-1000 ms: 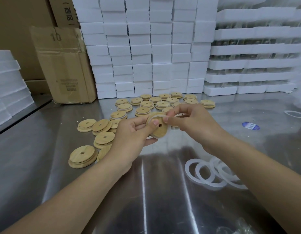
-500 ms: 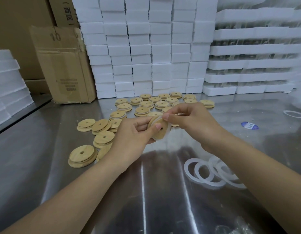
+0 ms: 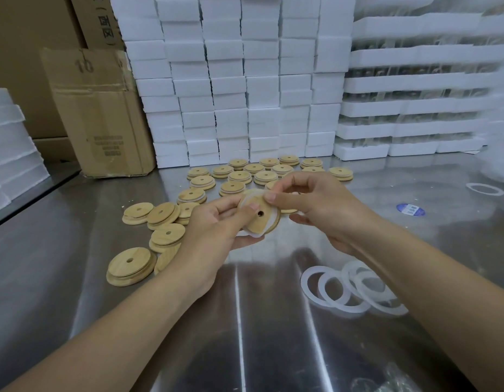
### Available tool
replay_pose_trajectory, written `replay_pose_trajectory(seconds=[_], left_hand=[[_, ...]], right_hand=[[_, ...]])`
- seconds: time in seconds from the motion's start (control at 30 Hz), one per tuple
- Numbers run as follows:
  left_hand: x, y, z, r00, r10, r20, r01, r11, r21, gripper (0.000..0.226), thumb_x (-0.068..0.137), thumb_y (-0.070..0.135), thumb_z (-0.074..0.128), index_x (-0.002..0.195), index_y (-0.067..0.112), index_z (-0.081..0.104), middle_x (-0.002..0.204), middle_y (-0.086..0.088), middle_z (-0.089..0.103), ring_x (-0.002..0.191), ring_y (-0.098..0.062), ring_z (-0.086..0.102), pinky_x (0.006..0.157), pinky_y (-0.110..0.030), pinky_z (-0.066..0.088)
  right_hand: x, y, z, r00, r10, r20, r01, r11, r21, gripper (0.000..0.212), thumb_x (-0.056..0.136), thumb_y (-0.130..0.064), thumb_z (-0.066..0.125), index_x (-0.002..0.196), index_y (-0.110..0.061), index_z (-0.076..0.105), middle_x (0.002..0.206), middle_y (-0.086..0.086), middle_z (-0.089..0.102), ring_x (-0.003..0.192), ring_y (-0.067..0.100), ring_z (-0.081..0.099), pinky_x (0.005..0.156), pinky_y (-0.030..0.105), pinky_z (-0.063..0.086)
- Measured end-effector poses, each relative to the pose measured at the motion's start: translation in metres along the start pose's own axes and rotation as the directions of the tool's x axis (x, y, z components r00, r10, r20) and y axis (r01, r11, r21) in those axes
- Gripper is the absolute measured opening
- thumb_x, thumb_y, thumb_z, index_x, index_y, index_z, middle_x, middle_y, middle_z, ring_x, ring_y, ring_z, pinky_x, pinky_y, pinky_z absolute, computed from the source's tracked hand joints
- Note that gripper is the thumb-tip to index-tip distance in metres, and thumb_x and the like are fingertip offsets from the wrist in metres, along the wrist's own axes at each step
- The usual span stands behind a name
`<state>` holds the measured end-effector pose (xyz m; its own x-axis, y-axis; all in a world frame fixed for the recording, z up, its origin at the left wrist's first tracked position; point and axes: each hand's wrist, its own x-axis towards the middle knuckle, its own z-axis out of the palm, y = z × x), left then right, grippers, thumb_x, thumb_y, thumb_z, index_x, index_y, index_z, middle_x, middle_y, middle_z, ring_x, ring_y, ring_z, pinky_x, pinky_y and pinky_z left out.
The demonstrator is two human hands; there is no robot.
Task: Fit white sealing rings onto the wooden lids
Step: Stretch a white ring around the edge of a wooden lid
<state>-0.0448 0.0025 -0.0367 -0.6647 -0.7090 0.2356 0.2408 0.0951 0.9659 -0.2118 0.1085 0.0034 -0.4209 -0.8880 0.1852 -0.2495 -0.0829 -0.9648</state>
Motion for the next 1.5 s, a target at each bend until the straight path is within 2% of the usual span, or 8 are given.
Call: replay_pose_trajectory(seconds=[0.1,0.23,0.53,0.73,0.97,1.1,1.2,1.5], left_hand=[[0.003,-0.002,-0.006,0.989,0.145,0.037,-0.149,0.946,0.289,0.014,0.097,0.018,0.077,0.109,0.023,0.081,0.098,0.001,0.083,0.092,-0.014,0.079,0.078,-0.037,0.067],[0.006,-0.003,-0.012,0.966,0.196,0.169,-0.257,0.819,0.514,0.018,0.094,0.032,0.078,0.112,0.03,0.081,0.103,0.009,0.081,0.098,-0.013,0.078,0.089,-0.045,0.064],[0.004,0.01,-0.013,0.965,0.138,0.222,-0.202,0.933,0.299,0.018,0.094,0.02,0.078,0.111,0.016,0.082,0.104,-0.009,0.08,0.092,-0.015,0.073,0.08,-0.039,0.063],[0.002,0.012,-0.013,0.933,0.096,0.347,-0.249,0.868,0.429,0.02,0.095,0.007,0.078,0.106,0.022,0.083,0.1,0.001,0.082,0.093,-0.006,0.074,0.082,-0.021,0.058],[0.008,0.013,-0.011,1.0,0.012,0.017,-0.012,1.0,0.018,0.033,0.084,0.026,0.08,0.114,0.013,0.076,0.111,-0.01,0.081,0.098,-0.019,0.077,0.076,-0.033,0.065],[0.005,0.009,-0.009,0.999,0.034,0.039,-0.04,0.988,0.147,0.022,0.092,0.011,0.08,0.114,0.013,0.079,0.104,-0.01,0.082,0.093,-0.021,0.079,0.073,-0.03,0.064],[0.003,0.007,-0.007,0.996,0.057,0.064,-0.068,0.98,0.186,0.016,0.093,0.012,0.08,0.107,0.017,0.083,0.097,-0.008,0.083,0.09,-0.02,0.081,0.071,-0.028,0.064],[0.005,0.014,-0.01,0.995,0.053,0.087,-0.078,0.948,0.307,0.021,0.091,0.013,0.082,0.112,0.013,0.082,0.1,-0.008,0.082,0.095,-0.032,0.08,0.08,-0.046,0.068]], right_hand=[[0.0,0.0,-0.005,0.988,-0.13,0.077,0.144,0.965,-0.217,0.009,0.089,-0.014,0.083,0.087,-0.007,0.077,0.081,0.0,0.075,0.068,0.001,0.063,0.066,0.011,0.048],[0.0,-0.005,-0.017,0.964,-0.164,0.208,0.242,0.865,-0.439,0.006,0.089,-0.013,0.084,0.087,-0.01,0.079,0.089,0.003,0.079,0.087,0.017,0.073,0.085,0.029,0.058],[0.003,-0.008,-0.033,0.945,-0.153,0.288,0.248,0.911,-0.329,0.01,0.08,-0.017,0.09,0.08,-0.013,0.081,0.079,0.003,0.078,0.076,0.008,0.07,0.073,0.013,0.051],[-0.002,-0.005,-0.027,0.923,-0.061,0.379,0.269,0.808,-0.524,0.012,0.076,-0.022,0.094,0.074,-0.019,0.082,0.067,-0.009,0.072,0.065,0.004,0.059,0.067,0.013,0.045],[0.0,-0.006,-0.017,0.97,-0.222,0.104,0.24,0.944,-0.225,0.018,0.091,-0.023,0.083,0.086,-0.006,0.079,0.087,0.017,0.074,0.07,0.011,0.06,0.059,0.014,0.047],[0.001,-0.003,-0.009,0.974,-0.191,0.123,0.217,0.944,-0.249,0.009,0.096,-0.018,0.077,0.09,-0.01,0.077,0.086,0.009,0.075,0.077,0.019,0.059,0.07,0.029,0.048],[0.001,-0.002,-0.008,0.971,-0.176,0.163,0.217,0.933,-0.286,0.011,0.097,-0.016,0.074,0.088,-0.011,0.076,0.073,-0.015,0.069,0.072,0.007,0.061,0.069,0.017,0.047],[0.002,-0.004,-0.014,0.965,-0.19,0.18,0.252,0.856,-0.452,0.007,0.095,-0.018,0.077,0.09,-0.014,0.079,0.072,-0.018,0.069,0.065,-0.001,0.058,0.065,0.011,0.039]])
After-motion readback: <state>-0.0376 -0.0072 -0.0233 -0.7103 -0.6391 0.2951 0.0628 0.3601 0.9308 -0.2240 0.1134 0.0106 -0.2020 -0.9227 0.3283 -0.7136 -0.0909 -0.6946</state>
